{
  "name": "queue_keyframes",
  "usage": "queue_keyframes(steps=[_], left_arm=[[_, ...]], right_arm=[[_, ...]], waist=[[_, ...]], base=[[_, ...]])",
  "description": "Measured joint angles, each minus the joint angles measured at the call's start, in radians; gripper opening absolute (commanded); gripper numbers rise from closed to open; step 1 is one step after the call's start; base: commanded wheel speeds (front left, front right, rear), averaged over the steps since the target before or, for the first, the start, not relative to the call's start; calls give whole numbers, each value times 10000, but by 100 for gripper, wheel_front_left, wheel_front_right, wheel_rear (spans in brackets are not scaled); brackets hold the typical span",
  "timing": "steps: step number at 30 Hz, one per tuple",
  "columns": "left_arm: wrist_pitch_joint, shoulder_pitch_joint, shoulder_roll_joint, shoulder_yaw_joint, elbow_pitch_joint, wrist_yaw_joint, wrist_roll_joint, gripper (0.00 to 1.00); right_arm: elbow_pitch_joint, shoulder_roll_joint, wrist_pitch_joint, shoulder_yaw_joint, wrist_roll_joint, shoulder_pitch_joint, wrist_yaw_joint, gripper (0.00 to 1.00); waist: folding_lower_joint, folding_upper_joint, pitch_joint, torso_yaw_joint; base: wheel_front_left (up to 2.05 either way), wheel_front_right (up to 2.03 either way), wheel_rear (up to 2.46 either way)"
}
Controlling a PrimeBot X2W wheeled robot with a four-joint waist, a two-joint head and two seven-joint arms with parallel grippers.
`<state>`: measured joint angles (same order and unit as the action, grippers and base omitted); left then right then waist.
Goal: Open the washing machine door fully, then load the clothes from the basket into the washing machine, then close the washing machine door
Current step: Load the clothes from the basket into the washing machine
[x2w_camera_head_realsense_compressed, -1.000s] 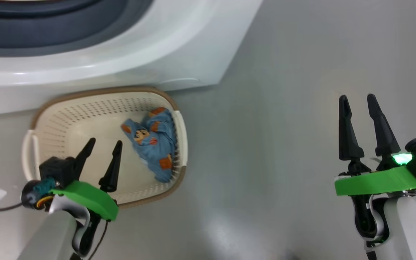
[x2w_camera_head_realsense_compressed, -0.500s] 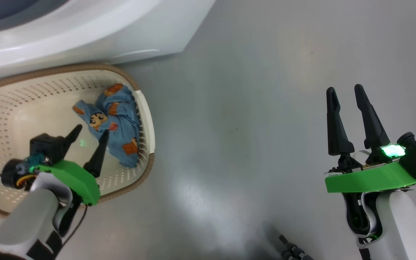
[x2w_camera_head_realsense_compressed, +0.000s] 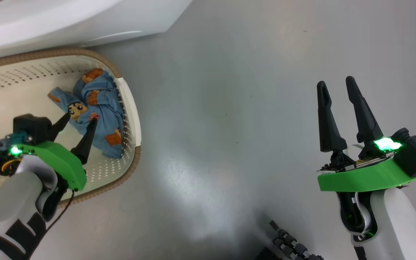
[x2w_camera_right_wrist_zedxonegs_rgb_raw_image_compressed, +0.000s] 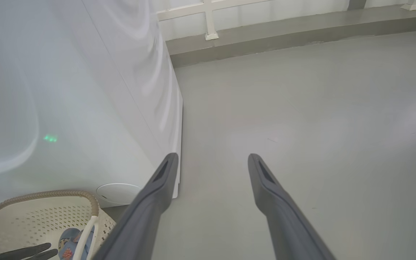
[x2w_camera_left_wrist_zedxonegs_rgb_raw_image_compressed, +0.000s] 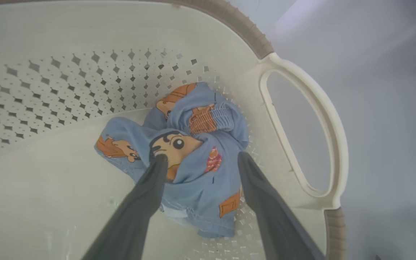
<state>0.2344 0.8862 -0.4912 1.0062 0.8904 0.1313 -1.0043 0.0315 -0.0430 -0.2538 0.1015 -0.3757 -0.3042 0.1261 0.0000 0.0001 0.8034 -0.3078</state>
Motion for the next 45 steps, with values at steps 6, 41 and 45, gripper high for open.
queue_keyframes(steps=[6,41,45], left_arm=[[-67,527,-242,740,-12,0,-786,100],[54,1384,6,2884,-167,0,-2834,0],[140,1348,102,2708,-305,0,-3179,0]], right_arm=[[-134,2,0,221,6,-2,0,100],[-581,2,0,222,332,-146,0,100],[-522,2,0,148,412,-148,0,100]], waist=[[0,0,222,-45],[0,0,125,54],[0,0,-133,221]], base=[[0,0,0],[0,0,0],[0,0,0]])
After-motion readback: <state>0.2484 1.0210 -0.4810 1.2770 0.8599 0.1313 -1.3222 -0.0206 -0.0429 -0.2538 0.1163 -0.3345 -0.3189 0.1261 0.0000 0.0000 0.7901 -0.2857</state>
